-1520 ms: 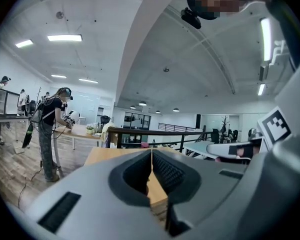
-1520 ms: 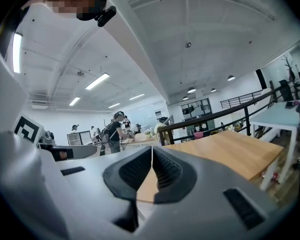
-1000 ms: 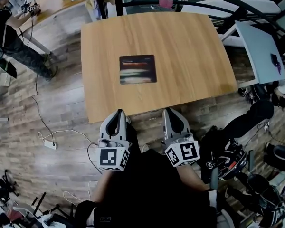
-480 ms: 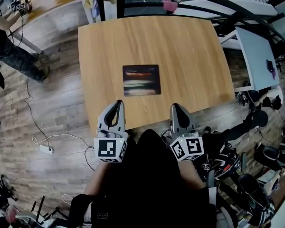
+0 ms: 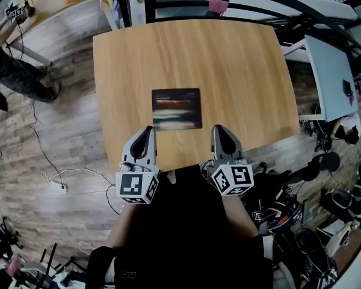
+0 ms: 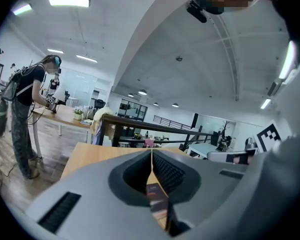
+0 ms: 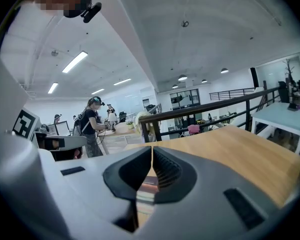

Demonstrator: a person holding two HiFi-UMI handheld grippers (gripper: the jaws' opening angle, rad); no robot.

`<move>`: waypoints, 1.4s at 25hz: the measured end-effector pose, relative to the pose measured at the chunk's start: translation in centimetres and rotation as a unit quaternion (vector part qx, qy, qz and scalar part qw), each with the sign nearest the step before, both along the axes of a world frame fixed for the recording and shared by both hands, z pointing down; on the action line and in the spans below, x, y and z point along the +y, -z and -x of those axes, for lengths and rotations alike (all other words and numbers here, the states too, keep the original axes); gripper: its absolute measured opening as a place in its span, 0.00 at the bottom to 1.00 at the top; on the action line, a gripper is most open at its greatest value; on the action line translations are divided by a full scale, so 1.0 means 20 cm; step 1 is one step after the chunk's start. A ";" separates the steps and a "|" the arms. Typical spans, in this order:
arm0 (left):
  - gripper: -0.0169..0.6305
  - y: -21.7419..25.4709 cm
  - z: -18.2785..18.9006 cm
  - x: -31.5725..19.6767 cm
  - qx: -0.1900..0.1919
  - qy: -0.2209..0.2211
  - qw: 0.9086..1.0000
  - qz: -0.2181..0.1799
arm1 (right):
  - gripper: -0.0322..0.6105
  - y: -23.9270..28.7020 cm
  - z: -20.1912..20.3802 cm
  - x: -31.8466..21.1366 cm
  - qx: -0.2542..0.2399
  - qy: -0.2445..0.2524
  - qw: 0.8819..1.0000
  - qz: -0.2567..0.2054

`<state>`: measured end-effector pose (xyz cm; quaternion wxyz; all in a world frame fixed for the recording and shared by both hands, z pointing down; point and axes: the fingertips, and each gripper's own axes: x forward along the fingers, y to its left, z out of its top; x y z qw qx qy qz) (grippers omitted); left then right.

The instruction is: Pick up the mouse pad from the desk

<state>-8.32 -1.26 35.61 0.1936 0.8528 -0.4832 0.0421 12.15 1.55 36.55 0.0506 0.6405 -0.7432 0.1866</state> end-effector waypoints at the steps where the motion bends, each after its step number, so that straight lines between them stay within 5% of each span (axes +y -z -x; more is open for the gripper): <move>1: 0.07 -0.02 -0.01 -0.03 -0.002 0.005 1.000 0.005 | 0.10 -0.03 -0.01 -0.04 0.000 0.007 1.000 0.005; 12: 0.07 -0.42 -0.10 -0.26 -0.060 0.061 0.993 0.079 | 0.10 -0.40 -0.13 -0.38 -0.016 0.063 0.994 0.083; 19: 0.07 -0.72 -0.12 -0.34 -0.078 0.058 0.987 0.127 | 0.15 -0.75 -0.14 -0.47 -0.023 0.084 0.982 0.170; 21: 0.10 -0.80 -0.13 -0.36 -0.081 0.055 0.985 0.143 | 0.27 -0.85 -0.14 -0.47 -0.023 0.091 0.976 0.196; 26: 0.33 -1.09 -0.17 -0.37 -0.101 0.026 0.976 0.192 | 0.29 -1.07 -0.15 -0.51 -0.021 0.094 0.966 0.240; 35: 0.40 -1.44 -0.17 -0.32 -0.131 0.000 0.956 0.263 | 0.35 -1.42 -0.14 -0.44 -0.026 0.094 0.936 0.338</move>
